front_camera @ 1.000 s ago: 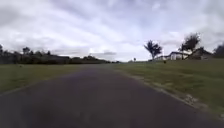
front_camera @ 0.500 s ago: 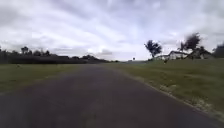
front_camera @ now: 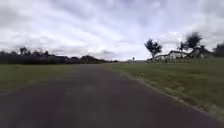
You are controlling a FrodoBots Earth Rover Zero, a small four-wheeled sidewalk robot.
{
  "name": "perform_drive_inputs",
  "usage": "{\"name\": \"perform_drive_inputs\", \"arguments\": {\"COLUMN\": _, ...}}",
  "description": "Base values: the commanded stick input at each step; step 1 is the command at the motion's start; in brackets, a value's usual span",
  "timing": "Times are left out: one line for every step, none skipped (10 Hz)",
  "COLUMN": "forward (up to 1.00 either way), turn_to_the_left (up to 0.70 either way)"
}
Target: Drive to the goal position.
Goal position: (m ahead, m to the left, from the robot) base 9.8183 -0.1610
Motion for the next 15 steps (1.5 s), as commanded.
{"name": "perform_drive_inputs", "arguments": {"forward": 0.7, "turn_to_the_left": 0.0}}
{"name": "perform_drive_inputs", "arguments": {"forward": 0.7, "turn_to_the_left": 0.0}}
{"name": "perform_drive_inputs", "arguments": {"forward": 0.7, "turn_to_the_left": 0.0}}
{"name": "perform_drive_inputs", "arguments": {"forward": 0.7, "turn_to_the_left": 0.01}}
{"name": "perform_drive_inputs", "arguments": {"forward": 0.7, "turn_to_the_left": 0.02}}
{"name": "perform_drive_inputs", "arguments": {"forward": 0.7, "turn_to_the_left": 0.03}}
{"name": "perform_drive_inputs", "arguments": {"forward": 0.7, "turn_to_the_left": 0.03}}
{"name": "perform_drive_inputs", "arguments": {"forward": 0.7, "turn_to_the_left": 0.02}}
{"name": "perform_drive_inputs", "arguments": {"forward": 0.7, "turn_to_the_left": 0.0}}
{"name": "perform_drive_inputs", "arguments": {"forward": 0.7, "turn_to_the_left": 0.0}}
{"name": "perform_drive_inputs", "arguments": {"forward": 0.7, "turn_to_the_left": 0.0}}
{"name": "perform_drive_inputs", "arguments": {"forward": 0.7, "turn_to_the_left": 0.0}}
{"name": "perform_drive_inputs", "arguments": {"forward": 0.7, "turn_to_the_left": 0.0}}
{"name": "perform_drive_inputs", "arguments": {"forward": 0.7, "turn_to_the_left": 0.0}}
{"name": "perform_drive_inputs", "arguments": {"forward": 0.7, "turn_to_the_left": 0.0}}
